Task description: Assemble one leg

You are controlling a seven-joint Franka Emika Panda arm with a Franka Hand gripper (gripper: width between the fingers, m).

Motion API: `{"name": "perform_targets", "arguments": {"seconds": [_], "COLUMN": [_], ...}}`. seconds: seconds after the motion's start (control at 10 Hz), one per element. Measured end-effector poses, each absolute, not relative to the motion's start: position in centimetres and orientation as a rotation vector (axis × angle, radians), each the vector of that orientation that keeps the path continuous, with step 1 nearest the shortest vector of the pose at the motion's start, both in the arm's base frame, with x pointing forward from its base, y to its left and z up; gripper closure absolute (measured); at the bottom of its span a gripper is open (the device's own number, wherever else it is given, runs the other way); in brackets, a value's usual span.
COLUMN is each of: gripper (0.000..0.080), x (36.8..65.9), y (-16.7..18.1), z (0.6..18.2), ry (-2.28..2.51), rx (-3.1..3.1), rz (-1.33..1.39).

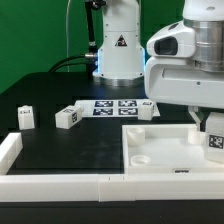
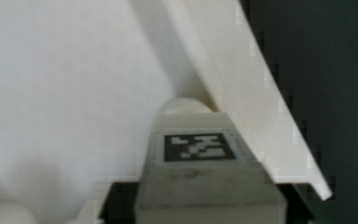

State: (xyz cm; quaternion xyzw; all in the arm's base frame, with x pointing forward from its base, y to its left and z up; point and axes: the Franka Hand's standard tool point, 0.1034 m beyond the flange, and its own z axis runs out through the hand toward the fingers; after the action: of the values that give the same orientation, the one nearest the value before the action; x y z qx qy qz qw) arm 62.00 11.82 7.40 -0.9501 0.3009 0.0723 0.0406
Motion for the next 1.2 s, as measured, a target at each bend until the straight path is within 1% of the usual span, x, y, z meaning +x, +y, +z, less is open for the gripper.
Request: {"name": "perform_targets", "arguments": {"seconds": [0.4,0.5,0.6,0.7,0.8,0.9,1.2], "gripper": [0.0509,0.0509,0.0413,0.0413,0.0233,0.0164,0.0154], "x": [62.04,62.04,62.03,62.02,62.03,62.04,61.96], "y": [11.82,11.80,11.82,11.87,11.86,11.78,12.20], "z": [7.41,7.41,7.38,7.38,7.40,7.38,7.33], "ry": [1.418,1.386,1.325,1.320,1.216,1.024,0.446], "rx": [-2.713,-2.728,-2.755,-2.756,-2.798,-2.864,-2.986], "rz": [0.252,0.250,0.248,0.248,0.243,0.233,0.199]}}
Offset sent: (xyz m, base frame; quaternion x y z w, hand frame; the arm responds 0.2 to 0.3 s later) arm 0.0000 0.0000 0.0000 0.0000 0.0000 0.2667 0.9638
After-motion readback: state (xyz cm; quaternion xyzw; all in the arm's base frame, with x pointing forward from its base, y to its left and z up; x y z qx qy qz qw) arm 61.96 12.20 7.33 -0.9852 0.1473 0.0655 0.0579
